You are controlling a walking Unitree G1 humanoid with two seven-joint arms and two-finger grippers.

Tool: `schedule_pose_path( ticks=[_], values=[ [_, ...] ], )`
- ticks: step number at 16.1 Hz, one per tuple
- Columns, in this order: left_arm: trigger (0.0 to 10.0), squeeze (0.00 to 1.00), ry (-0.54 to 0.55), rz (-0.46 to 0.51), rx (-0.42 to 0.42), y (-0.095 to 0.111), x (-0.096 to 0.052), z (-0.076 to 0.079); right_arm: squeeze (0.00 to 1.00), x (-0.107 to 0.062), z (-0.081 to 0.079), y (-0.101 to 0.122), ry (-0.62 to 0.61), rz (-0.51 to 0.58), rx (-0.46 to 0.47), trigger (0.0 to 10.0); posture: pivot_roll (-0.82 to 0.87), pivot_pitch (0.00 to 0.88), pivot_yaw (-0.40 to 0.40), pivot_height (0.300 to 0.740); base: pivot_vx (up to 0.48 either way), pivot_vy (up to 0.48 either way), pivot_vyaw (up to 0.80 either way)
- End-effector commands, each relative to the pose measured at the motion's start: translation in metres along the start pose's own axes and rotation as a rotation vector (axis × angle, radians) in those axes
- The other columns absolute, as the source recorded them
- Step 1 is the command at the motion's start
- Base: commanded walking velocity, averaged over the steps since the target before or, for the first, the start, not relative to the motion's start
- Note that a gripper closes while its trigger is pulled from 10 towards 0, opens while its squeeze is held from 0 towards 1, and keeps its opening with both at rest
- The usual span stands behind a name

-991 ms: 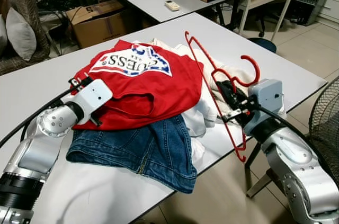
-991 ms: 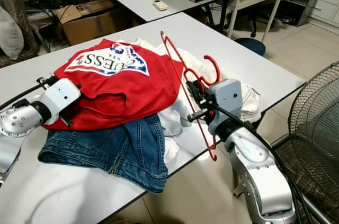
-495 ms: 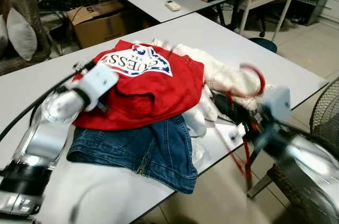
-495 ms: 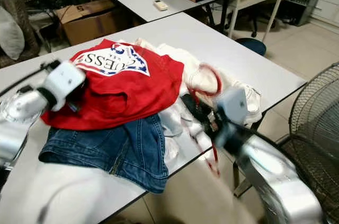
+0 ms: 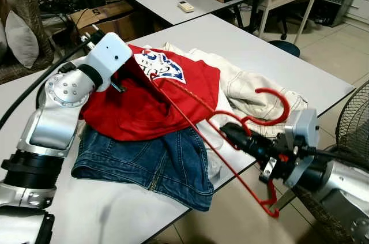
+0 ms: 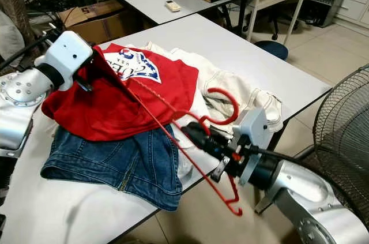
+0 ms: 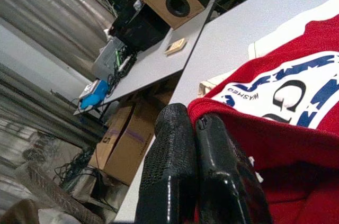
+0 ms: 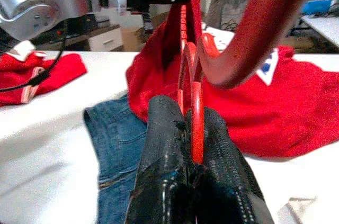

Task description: Hang hanger

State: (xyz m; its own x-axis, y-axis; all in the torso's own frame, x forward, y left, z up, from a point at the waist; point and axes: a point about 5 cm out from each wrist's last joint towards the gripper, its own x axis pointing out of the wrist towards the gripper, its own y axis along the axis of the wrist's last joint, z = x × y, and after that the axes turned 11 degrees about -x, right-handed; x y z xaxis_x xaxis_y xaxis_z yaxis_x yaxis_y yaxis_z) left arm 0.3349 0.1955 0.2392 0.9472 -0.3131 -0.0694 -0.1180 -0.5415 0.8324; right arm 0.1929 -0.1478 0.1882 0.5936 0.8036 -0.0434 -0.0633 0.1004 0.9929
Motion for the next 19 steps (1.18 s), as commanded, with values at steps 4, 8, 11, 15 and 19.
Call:
schedule_pose_path(
  ticks=[4,8,11,15,19],
  values=[
    [0.0,0.00,-0.080,0.052,0.040,0.024,-0.011,-0.003,0.00,0.012,0.005,-0.008,0.013,-0.041,0.067,10.0,-0.20,0.000,0.105,0.740,0.000,0.000,0.00],
    [0.0,0.00,-0.109,0.041,0.065,0.029,-0.017,-0.003,0.00,0.032,0.024,-0.018,-0.014,-0.118,0.099,10.0,-0.19,0.000,0.089,0.740,0.000,0.000,0.00],
    [0.0,0.00,-0.116,0.023,0.083,0.032,-0.023,-0.008,0.00,0.050,0.036,-0.020,0.032,-0.110,0.237,10.0,-0.17,0.000,0.076,0.740,0.000,0.000,0.00],
    [0.0,0.00,-0.037,0.047,0.081,0.037,-0.025,-0.018,0.00,0.064,0.039,-0.021,0.084,-0.111,0.339,10.0,-0.16,0.000,0.075,0.740,0.000,0.000,0.00],
    [0.0,0.00,0.106,0.142,0.065,0.055,-0.023,-0.039,0.00,0.075,0.076,-0.007,-0.053,-0.107,0.321,10.0,-0.16,0.000,0.083,0.740,0.000,0.000,0.00]
  ],
)
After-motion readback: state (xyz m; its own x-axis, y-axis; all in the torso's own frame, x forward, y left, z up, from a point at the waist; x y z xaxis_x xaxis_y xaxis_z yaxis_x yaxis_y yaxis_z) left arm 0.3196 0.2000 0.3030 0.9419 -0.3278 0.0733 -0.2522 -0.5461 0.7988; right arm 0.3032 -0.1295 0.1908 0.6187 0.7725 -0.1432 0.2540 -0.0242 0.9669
